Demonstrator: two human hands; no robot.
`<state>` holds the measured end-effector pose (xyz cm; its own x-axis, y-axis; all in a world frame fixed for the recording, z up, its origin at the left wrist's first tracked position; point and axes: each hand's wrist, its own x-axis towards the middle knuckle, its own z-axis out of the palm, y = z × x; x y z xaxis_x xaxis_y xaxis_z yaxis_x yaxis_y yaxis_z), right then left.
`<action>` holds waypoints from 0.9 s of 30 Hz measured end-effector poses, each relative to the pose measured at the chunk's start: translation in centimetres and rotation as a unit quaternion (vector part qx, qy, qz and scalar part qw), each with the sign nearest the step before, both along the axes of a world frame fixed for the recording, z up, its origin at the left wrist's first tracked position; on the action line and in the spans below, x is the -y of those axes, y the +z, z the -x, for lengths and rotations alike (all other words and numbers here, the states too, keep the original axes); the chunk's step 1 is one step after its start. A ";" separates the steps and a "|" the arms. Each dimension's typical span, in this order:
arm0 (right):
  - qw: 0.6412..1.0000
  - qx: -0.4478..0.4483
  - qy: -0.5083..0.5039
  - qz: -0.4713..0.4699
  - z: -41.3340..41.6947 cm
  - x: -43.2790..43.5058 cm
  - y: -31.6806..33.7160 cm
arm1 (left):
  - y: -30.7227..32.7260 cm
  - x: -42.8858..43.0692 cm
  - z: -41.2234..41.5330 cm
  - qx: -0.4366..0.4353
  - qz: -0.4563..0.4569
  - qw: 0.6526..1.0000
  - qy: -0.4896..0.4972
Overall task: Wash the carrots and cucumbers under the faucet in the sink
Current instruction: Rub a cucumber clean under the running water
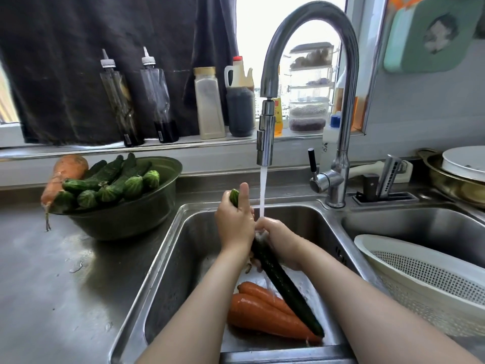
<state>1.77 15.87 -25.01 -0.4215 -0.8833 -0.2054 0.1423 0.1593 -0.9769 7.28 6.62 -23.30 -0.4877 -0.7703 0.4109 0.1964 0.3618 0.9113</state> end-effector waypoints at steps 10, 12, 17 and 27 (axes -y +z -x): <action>0.977 -0.198 -0.078 -0.020 2.3 -1.5 -2.1 | -0.1 -0.1 0.4 0.142 0.040 0.964 -0.220; 0.972 -0.224 -0.040 -0.057 2.0 -1.5 -2.0 | -0.2 -0.3 0.0 0.175 0.134 0.958 -0.185; 0.977 -0.207 0.011 -0.047 1.1 -0.9 -1.2 | 0.5 -1.2 0.0 0.095 -0.007 0.971 -0.220; 0.959 -0.243 -0.070 -0.127 2.3 -0.9 -1.7 | 0.3 0.5 0.1 0.101 -0.222 0.927 -0.284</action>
